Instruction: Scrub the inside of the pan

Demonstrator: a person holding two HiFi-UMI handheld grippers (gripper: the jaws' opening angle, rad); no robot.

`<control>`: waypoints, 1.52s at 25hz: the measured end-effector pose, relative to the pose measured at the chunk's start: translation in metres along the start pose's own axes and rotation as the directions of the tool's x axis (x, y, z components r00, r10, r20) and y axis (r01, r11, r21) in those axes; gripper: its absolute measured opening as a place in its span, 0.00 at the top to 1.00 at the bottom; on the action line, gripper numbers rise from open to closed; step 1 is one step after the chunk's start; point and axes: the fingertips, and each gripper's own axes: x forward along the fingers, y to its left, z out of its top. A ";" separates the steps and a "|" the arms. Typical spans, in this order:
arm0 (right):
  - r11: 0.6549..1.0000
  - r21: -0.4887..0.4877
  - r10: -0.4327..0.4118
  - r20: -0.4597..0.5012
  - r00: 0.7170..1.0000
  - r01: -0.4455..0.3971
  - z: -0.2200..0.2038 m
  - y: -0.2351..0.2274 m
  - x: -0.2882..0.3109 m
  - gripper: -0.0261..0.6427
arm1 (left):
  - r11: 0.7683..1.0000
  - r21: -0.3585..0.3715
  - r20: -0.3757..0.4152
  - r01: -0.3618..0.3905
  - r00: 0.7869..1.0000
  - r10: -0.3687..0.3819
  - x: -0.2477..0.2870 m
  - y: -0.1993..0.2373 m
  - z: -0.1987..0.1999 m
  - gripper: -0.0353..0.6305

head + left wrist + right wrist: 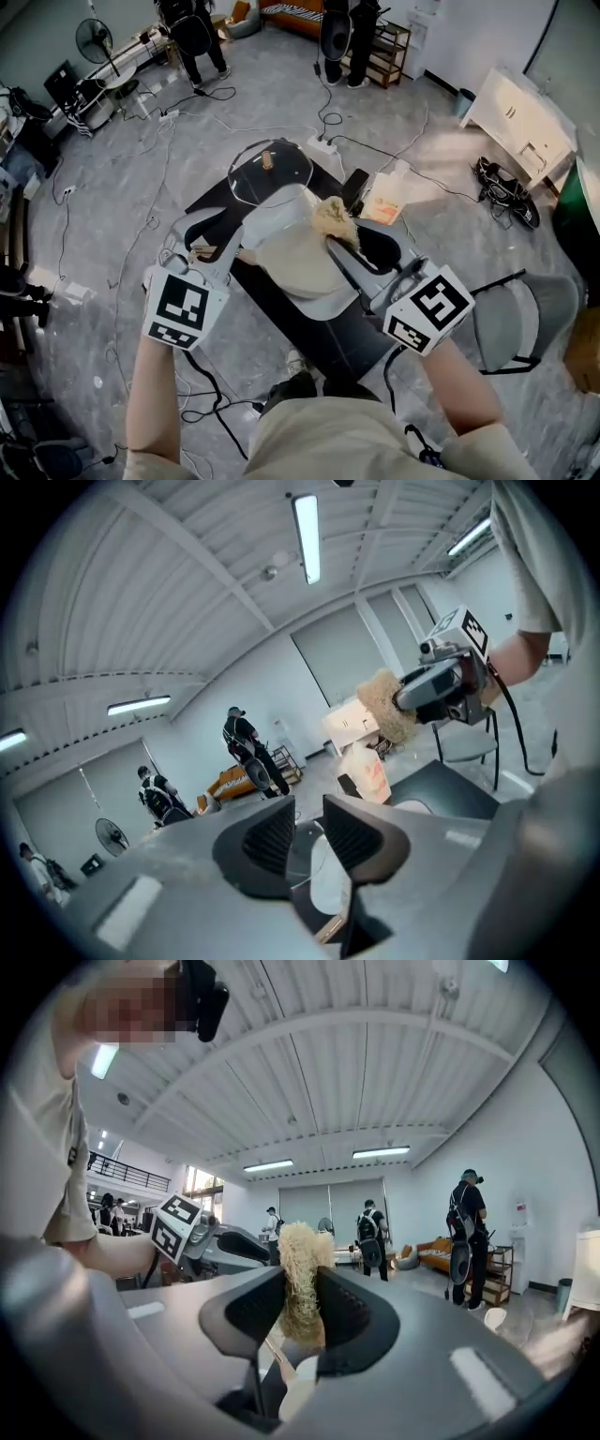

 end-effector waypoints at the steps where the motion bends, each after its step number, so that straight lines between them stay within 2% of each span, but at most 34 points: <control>1: 1.000 -0.016 -0.006 0.022 1.000 0.006 0.011 0.003 -0.007 0.80 | 1.000 -0.008 0.033 -0.013 0.999 0.013 -0.008 0.001 0.011 0.79; 4: 0.997 -0.067 -0.018 0.089 0.996 0.024 0.042 0.015 -0.028 0.80 | 0.998 -0.036 0.124 -0.049 0.991 0.053 -0.033 0.002 0.040 0.80; 6: 0.996 -0.083 -0.027 0.130 0.991 0.038 0.059 0.021 -0.043 0.80 | 0.994 -0.092 0.170 -0.059 0.983 0.074 -0.049 -0.001 0.055 0.81; 9: 0.990 -0.118 -0.056 0.157 0.986 0.075 0.077 0.028 -0.062 0.80 | 0.985 -0.162 0.202 -0.058 0.975 0.091 -0.069 -0.007 0.070 0.84; 12: 0.979 -0.160 -0.103 0.161 0.981 0.129 0.087 0.030 -0.080 0.80 | 0.977 -0.198 0.238 -0.082 0.963 0.129 -0.081 -0.010 0.081 0.88; 16: 0.969 -0.166 -0.148 0.205 0.967 0.184 0.097 0.029 -0.099 0.80 | 0.967 -0.233 0.279 -0.102 0.946 0.167 -0.088 -0.021 0.089 0.92; 20: 0.974 -0.119 -0.163 0.224 0.961 0.193 0.101 0.026 -0.112 0.80 | 0.958 -0.266 0.280 -0.110 0.942 0.186 -0.093 -0.033 0.089 0.94; 25: 0.977 -0.109 -0.165 0.163 0.973 0.184 0.079 0.024 -0.117 0.81 | 0.948 -0.294 0.275 -0.126 0.938 0.210 -0.097 -0.047 0.081 0.94; 30: 0.981 -0.065 -0.174 0.117 0.978 0.182 0.060 0.020 -0.126 0.81 | 0.964 -0.224 0.222 -0.145 0.955 0.195 -0.098 -0.063 0.076 0.94; 34: 0.981 -0.047 -0.186 0.075 0.980 0.190 0.039 0.017 -0.128 0.81 | 0.963 -0.231 0.210 -0.136 0.960 0.186 -0.096 -0.074 0.069 0.94; 38: 0.985 -0.019 -0.169 0.019 0.986 0.169 0.022 0.020 -0.130 0.81 | 0.957 -0.257 0.153 -0.137 0.972 0.180 -0.090 -0.086 0.057 0.94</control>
